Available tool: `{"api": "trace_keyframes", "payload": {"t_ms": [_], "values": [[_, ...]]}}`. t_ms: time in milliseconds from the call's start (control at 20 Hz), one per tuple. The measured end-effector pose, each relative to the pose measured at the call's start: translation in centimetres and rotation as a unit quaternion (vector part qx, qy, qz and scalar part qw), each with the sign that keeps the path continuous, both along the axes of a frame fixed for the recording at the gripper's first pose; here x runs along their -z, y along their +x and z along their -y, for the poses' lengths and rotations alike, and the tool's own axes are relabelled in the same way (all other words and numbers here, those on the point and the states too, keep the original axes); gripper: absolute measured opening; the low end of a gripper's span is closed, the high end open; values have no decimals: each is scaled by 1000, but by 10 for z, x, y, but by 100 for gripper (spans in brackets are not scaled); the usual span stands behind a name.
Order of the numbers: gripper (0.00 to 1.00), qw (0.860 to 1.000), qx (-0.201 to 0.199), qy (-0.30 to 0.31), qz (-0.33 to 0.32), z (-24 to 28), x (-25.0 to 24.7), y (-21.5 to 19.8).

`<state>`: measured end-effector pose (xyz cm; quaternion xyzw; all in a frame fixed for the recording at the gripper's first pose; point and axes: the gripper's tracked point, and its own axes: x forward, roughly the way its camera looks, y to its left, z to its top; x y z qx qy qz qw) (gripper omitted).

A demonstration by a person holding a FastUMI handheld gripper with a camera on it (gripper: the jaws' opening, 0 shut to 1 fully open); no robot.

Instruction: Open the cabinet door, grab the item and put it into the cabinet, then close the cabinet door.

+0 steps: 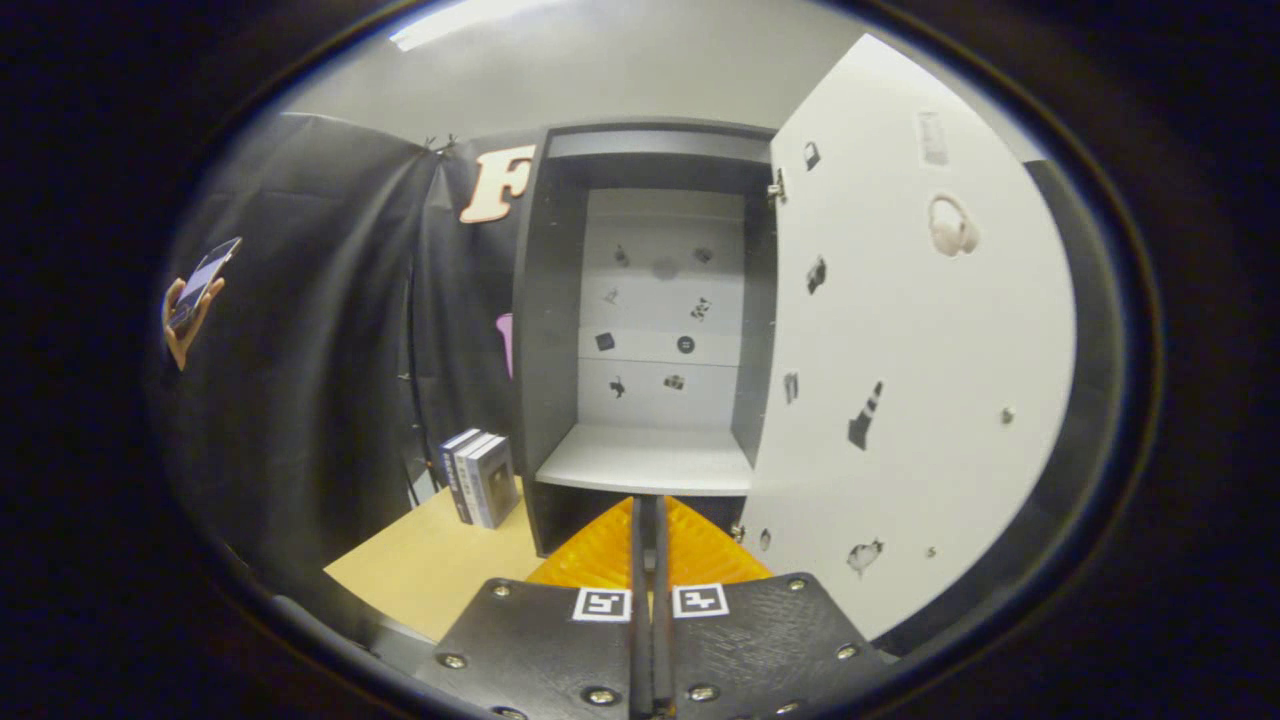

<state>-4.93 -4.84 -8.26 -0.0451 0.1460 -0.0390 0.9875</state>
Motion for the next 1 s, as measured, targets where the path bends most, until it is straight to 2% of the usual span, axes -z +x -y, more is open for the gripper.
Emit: {"api": "trace_keyframes", "payload": {"t_ms": [300,550,700,800,850,900,950,1000], "values": [[1,998,-54,9,-42,-28,51,19],[2,990,-88,12,-107,-42,127,24],[10,982,-102,23,-157,-44,177,19],[37,977,-88,13,-195,-35,210,15],[40,974,-82,8,-209,-31,226,15],[55,971,-76,8,-226,-29,243,12],[64,968,-72,12,-241,-28,259,8],[79,965,-67,16,-253,-27,274,6]]}}
